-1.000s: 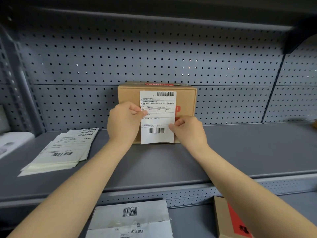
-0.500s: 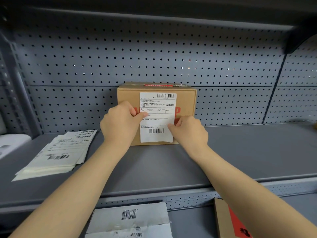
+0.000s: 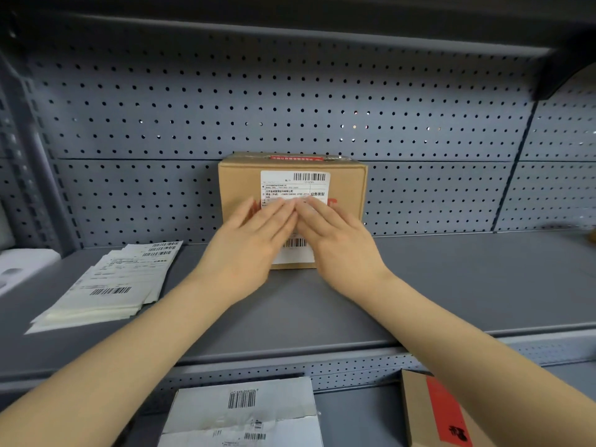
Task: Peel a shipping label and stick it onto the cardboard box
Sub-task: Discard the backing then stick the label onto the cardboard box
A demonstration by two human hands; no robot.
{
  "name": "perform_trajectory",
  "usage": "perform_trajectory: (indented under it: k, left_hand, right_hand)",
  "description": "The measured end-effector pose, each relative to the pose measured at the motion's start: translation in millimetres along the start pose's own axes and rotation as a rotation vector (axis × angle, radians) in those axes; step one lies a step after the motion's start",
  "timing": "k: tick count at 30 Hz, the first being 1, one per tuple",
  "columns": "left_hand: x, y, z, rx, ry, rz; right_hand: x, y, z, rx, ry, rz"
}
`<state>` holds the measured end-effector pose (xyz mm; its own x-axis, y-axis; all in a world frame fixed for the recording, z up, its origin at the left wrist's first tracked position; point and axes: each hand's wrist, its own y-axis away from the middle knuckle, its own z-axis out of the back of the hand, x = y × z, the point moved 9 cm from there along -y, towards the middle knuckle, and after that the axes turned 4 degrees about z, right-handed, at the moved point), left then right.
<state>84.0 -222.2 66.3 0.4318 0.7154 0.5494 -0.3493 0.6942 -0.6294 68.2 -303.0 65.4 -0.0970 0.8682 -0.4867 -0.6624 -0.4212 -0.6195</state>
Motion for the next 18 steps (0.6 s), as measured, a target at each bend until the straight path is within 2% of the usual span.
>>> perform_trajectory:
  k: [3,6,9,14,18]
  left_hand:
    - [12,15,-23,0.226,-0.165,-0.020]
    - [12,17,-26,0.315,-0.183,-0.037]
    - [17,25,-26,0.285,-0.186,0.005]
    - [12,4,-6,0.082,-0.183,0.018]
    - [4,-10,-4,0.086,-0.221,0.020]
  right_hand:
    - [-11,10,-15,0.146,0.151,0.022]
    - [-27,21,-17,0.179,0.244,0.001]
    - [-40,35,-13,0.155,0.266,-0.023]
    - [-30,21,6,0.054,0.215,-0.068]
    - [-17,1,-5,0.101,0.297,0.008]
